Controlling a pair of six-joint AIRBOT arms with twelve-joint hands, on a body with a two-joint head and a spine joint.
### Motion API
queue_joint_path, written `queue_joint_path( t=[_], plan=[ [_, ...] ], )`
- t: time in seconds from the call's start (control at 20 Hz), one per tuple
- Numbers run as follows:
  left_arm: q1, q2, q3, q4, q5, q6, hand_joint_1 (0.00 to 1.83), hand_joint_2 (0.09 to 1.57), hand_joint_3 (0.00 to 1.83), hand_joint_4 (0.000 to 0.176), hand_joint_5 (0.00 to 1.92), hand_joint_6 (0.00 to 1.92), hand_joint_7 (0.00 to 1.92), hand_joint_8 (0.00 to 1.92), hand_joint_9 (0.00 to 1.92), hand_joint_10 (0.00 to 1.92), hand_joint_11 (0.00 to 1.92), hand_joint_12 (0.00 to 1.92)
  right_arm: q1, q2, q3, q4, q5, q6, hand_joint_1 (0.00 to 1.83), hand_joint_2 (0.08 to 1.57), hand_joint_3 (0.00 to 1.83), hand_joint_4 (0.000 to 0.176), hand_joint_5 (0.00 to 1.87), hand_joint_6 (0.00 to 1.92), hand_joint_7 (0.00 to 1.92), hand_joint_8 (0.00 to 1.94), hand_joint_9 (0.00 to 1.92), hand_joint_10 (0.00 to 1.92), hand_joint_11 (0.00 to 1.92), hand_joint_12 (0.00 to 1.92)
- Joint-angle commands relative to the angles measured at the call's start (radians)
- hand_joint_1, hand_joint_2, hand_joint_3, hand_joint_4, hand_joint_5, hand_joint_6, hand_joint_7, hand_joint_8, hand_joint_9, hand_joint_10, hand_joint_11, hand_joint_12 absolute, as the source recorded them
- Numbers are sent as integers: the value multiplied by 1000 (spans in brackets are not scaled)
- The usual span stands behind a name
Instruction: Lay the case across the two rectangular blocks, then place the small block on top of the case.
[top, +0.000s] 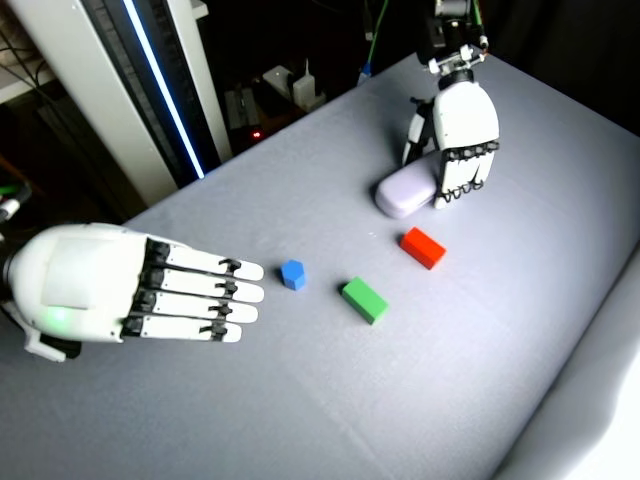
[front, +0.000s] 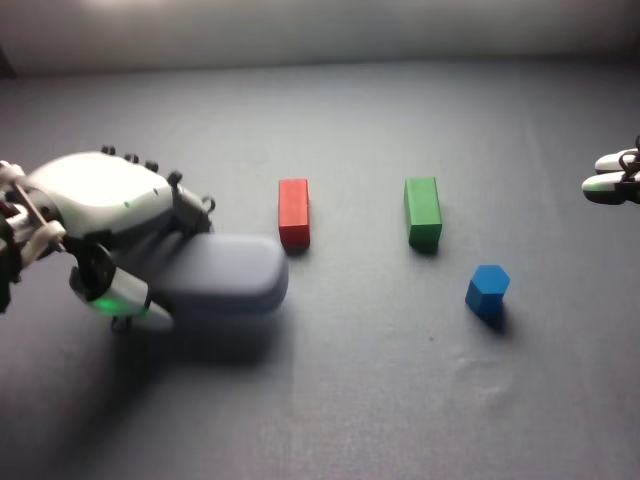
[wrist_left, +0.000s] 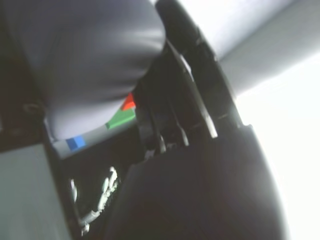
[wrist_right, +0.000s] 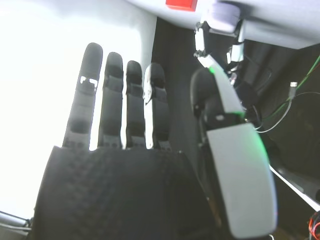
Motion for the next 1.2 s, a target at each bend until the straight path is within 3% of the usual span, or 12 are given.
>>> queue_joint_path(
  t=[0.0,0.1,0.25,0.4,0.45,0.6,0.7,0.9,0.95,1.0,1.1,1.15],
  plan=[
    [-14,15,-5,11,-183,-25,1299,1062,6,0,1031,739,1146,844,1047,815,864,1198,9,3,5,33,112,6,828,1314,3,0,435,0,365,0,411,1,150,846],
    [-31,29,-26,28,-265,-53,1286,1065,0,0,1059,669,1132,937,1107,633,863,1263,9,1,6,33,112,6,853,1309,0,0,433,0,355,0,393,0,119,846],
    [-70,29,-35,35,-326,-58,1292,1056,0,0,1045,700,1183,845,1154,641,898,1280,9,0,6,33,112,6,865,1306,2,0,438,0,364,0,396,2,97,891],
    [-129,-9,-9,41,-332,-58,1279,1070,2,0,985,829,1169,834,1192,422,931,1077,10,0,7,33,112,6,783,1308,0,0,435,1,380,2,407,3,121,861],
    [-155,-30,7,48,-320,-58,1374,1063,17,0,971,735,1114,821,1085,995,928,1122,10,-1,8,33,112,6,742,1311,2,0,440,2,390,4,412,4,129,856],
    [-241,-106,63,78,-249,-58,1282,1090,0,0,966,826,1114,969,1167,690,1013,1183,12,-3,8,33,112,6,644,1312,1,0,439,2,397,4,431,8,162,863],
    [-278,-156,104,81,-187,-57,1278,1103,0,0,965,808,1063,1079,1088,889,956,1378,13,-3,8,32,112,7,672,1313,0,0,444,1,409,4,444,7,167,878],
    [-309,-224,155,80,-125,-57,1268,1100,0,0,999,758,1044,1093,1073,837,907,1356,16,-4,8,29,106,7,675,1305,0,0,438,2,415,5,450,7,164,873],
    [-317,-243,167,80,-111,-57,1381,1094,0,0,980,712,1013,943,1014,1232,840,1343,17,-5,9,29,105,7,679,1301,0,0,446,5,416,4,447,5,160,866],
    [-321,-260,177,71,-101,-51,1385,1096,0,0,991,688,1001,958,997,1273,830,1385,18,-6,9,29,105,7,662,1301,0,0,450,4,416,3,450,5,170,864],
    [-318,-285,189,33,-81,-13,1279,1113,7,0,973,794,990,1127,933,1049,803,1445,21,-8,11,27,105,7,651,1302,0,0,451,1,412,1,447,2,177,836],
    [-313,-295,195,24,-74,-8,1360,1114,0,0,971,730,964,1050,949,1285,769,1441,24,-9,11,25,104,7,647,1301,0,0,454,2,410,0,450,3,183,831]
  ],
)
